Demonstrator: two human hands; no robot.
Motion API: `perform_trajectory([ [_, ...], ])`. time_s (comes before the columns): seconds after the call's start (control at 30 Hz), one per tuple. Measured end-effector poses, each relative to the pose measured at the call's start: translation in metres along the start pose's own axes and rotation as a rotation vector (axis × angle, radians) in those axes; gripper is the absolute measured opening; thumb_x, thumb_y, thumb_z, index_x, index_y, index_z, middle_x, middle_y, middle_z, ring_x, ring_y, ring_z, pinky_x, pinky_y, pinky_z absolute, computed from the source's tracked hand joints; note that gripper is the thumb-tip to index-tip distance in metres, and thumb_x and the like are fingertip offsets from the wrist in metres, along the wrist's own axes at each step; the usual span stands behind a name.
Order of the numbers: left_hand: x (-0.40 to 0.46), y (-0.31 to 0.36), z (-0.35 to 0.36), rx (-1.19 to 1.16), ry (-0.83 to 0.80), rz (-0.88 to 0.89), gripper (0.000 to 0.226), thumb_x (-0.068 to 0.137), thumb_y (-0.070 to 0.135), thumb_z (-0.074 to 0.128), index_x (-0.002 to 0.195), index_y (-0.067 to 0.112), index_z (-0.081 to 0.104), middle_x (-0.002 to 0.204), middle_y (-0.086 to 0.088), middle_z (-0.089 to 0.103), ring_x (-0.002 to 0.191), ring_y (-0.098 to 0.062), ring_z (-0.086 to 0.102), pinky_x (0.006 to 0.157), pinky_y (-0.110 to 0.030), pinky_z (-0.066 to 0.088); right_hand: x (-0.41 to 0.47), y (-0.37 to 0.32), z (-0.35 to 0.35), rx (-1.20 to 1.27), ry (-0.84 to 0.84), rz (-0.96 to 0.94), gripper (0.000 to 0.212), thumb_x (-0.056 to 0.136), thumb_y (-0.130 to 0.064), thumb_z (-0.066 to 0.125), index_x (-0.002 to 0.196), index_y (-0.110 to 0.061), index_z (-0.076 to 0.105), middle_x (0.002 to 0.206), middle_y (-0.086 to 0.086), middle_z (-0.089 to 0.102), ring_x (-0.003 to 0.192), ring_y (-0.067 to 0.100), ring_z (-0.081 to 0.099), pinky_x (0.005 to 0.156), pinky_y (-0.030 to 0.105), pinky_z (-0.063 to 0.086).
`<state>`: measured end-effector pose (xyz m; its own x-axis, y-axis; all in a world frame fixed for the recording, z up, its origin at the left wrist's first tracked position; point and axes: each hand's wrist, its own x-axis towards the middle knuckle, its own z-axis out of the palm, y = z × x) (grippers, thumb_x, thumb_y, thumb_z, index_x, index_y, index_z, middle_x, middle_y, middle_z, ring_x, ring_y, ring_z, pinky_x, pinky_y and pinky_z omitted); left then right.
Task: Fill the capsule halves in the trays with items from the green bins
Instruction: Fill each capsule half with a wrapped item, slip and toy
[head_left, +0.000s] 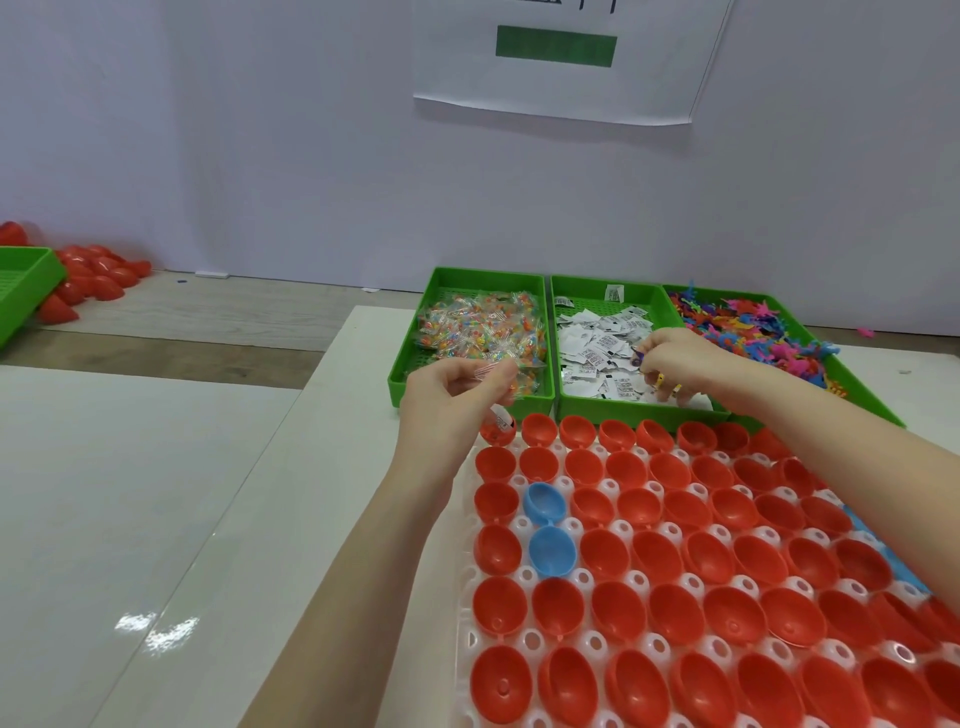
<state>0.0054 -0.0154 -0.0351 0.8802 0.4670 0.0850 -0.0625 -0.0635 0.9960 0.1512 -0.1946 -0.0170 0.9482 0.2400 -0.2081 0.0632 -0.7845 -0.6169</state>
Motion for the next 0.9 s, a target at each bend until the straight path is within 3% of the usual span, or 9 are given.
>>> perform_trajectory([
  [0.07, 0.000, 0.000, 0.000, -0.003, -0.003, -0.001, 0.016, 0.083, 0.026, 0.066, 0.083, 0.010, 0.065, 0.066, 0.006, 0.064, 0.047, 0.008, 0.054, 0.050, -0.003, 0.040, -0.001, 0.001, 0.000, -0.008, 0.001, 0.001, 0.011, 0.087, -0.009, 0.050, 0.097, -0.005, 0.052, 0.071, 0.004, 0.044, 0.053, 0.017, 0.042, 0.045, 0.024, 0.032],
  [0.2, 0.001, -0.001, 0.000, -0.004, -0.001, 0.000, 0.017, 0.083, 0.026, 0.066, 0.084, 0.009, 0.066, 0.066, 0.006, 0.064, 0.049, 0.008, 0.055, 0.050, -0.004, 0.041, -0.005, 0.002, -0.003, -0.229, -0.016, -0.039, 0.028, 0.073, -0.027, 0.077, 0.089, -0.006, 0.066, 0.067, -0.003, 0.049, 0.060, 0.013, 0.044, 0.051, 0.024, 0.037],
  [0.33, 0.000, -0.002, 0.000, -0.007, -0.003, 0.010, 0.018, 0.083, 0.025, 0.066, 0.085, 0.007, 0.066, 0.066, 0.005, 0.063, 0.047, 0.008, 0.054, 0.050, -0.004, 0.040, 0.000, 0.002, 0.002, -0.378, 0.052, 0.023, 0.011, 0.076, -0.010, 0.069, 0.086, -0.006, 0.071, 0.091, 0.008, 0.067, 0.071, 0.018, 0.056, 0.058, 0.027, 0.045],
  [0.43, 0.000, -0.002, 0.000, -0.015, -0.006, 0.014, 0.018, 0.083, 0.025, 0.066, 0.086, 0.007, 0.066, 0.066, 0.005, 0.063, 0.048, 0.008, 0.054, 0.051, -0.005, 0.041, -0.001, 0.002, 0.004, -0.396, 0.035, 0.053, 0.007, 0.079, -0.008, 0.065, 0.072, -0.009, 0.066, 0.059, 0.001, 0.054, 0.052, 0.014, 0.047, 0.046, 0.021, 0.038],
  [0.57, 0.000, -0.002, 0.001, -0.017, -0.010, 0.017, 0.019, 0.083, 0.025, 0.066, 0.088, 0.007, 0.066, 0.066, 0.006, 0.063, 0.049, 0.008, 0.055, 0.052, -0.005, 0.043, -0.005, 0.001, -0.002, -0.270, 0.038, -0.003, 0.023, 0.074, -0.026, 0.077, 0.068, -0.010, 0.061, 0.064, -0.004, 0.050, 0.065, 0.013, 0.047, 0.056, 0.025, 0.038],
  [0.7, -0.002, -0.001, 0.001, -0.023, -0.021, 0.012, 0.016, 0.083, 0.026, 0.066, 0.083, 0.010, 0.066, 0.065, 0.007, 0.064, 0.051, 0.007, 0.057, 0.052, -0.006, 0.044, -0.014, -0.001, -0.010, -0.099, 0.109, -0.092, 0.028, 0.072, -0.024, 0.079, 0.061, -0.007, 0.060, 0.028, -0.013, 0.040, 0.051, 0.009, 0.034, 0.048, 0.024, 0.025],
  [0.77, -0.003, 0.000, 0.002, -0.031, -0.015, 0.024, 0.013, 0.083, 0.026, 0.066, 0.077, 0.014, 0.065, 0.063, 0.009, 0.064, 0.050, 0.007, 0.056, 0.052, -0.006, 0.043, -0.017, -0.003, -0.011, 0.035, 0.207, -0.149, 0.030, 0.070, -0.024, 0.080, 0.062, 0.000, 0.063, 0.036, -0.011, 0.046, 0.055, 0.013, 0.040, 0.055, 0.026, 0.031],
  [0.83, -0.005, 0.001, 0.004, -0.054, -0.012, 0.047, 0.011, 0.082, 0.026, 0.068, 0.075, 0.019, 0.064, 0.060, 0.010, 0.065, 0.049, 0.006, 0.055, 0.051, -0.006, 0.043, -0.020, -0.007, -0.012, 0.226, 0.271, -0.157, 0.034, 0.069, -0.022, 0.080, 0.078, 0.008, 0.068, 0.052, 0.001, 0.054, 0.060, 0.011, 0.047, 0.064, 0.024, 0.037],
  [0.9, -0.008, 0.003, 0.007, -0.073, -0.030, 0.074, 0.008, 0.080, 0.026, 0.070, 0.074, 0.022, 0.066, 0.057, 0.012, 0.066, 0.050, 0.006, 0.056, 0.051, -0.008, 0.044, -0.026, -0.013, -0.014, 0.408, 0.239, -0.126, 0.039, 0.068, -0.020, 0.079, 0.091, 0.009, 0.067, 0.039, -0.008, 0.047, 0.038, 0.003, 0.035, 0.045, 0.016, 0.034],
])
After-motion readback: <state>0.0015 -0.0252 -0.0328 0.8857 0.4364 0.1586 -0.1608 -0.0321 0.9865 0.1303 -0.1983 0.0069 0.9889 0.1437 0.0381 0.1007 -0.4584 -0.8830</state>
